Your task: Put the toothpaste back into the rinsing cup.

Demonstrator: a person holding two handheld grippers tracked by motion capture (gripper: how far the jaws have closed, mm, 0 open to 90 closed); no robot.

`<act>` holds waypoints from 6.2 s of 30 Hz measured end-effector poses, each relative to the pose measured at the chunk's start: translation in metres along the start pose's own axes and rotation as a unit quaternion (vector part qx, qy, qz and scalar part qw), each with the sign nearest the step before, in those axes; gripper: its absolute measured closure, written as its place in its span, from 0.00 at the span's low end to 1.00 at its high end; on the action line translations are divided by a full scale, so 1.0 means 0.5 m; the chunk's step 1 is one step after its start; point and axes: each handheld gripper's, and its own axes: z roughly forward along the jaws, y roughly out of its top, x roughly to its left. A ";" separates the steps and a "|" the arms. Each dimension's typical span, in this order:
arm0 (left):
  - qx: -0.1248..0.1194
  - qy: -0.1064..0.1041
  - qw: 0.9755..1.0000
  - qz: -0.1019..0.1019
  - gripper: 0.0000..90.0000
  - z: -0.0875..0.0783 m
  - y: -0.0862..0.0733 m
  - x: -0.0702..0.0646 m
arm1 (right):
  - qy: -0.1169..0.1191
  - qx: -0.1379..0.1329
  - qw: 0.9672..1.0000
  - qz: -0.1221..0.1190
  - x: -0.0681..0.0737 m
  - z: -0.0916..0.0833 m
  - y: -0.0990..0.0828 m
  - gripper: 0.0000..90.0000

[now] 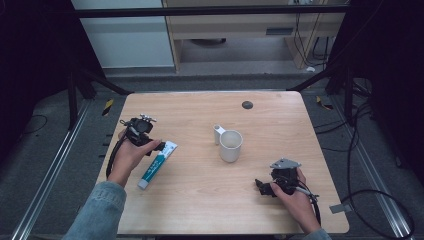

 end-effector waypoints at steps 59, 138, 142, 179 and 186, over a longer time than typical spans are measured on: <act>0.100 -0.044 0.994 -0.009 0.54 0.118 -0.026 -0.016 | 0.001 0.000 1.000 -0.002 -0.001 0.001 0.000 0.01; 0.082 -0.049 0.995 -0.008 0.87 0.091 -0.038 -0.009 | 0.006 -0.001 1.000 -0.006 -0.003 0.001 0.001 0.01; 0.054 -0.052 0.997 -0.016 0.87 0.053 -0.037 0.000 | 0.006 -0.001 1.000 -0.006 -0.003 0.001 0.001 0.01; -0.061 -0.061 0.996 0.003 0.87 -0.061 0.032 -0.067 | 0.006 0.000 1.000 -0.006 -0.003 0.001 0.001 0.01; -0.087 -0.068 0.994 0.004 0.87 -0.066 0.053 -0.095 | 0.006 -0.001 1.000 -0.006 -0.003 0.001 0.001 0.01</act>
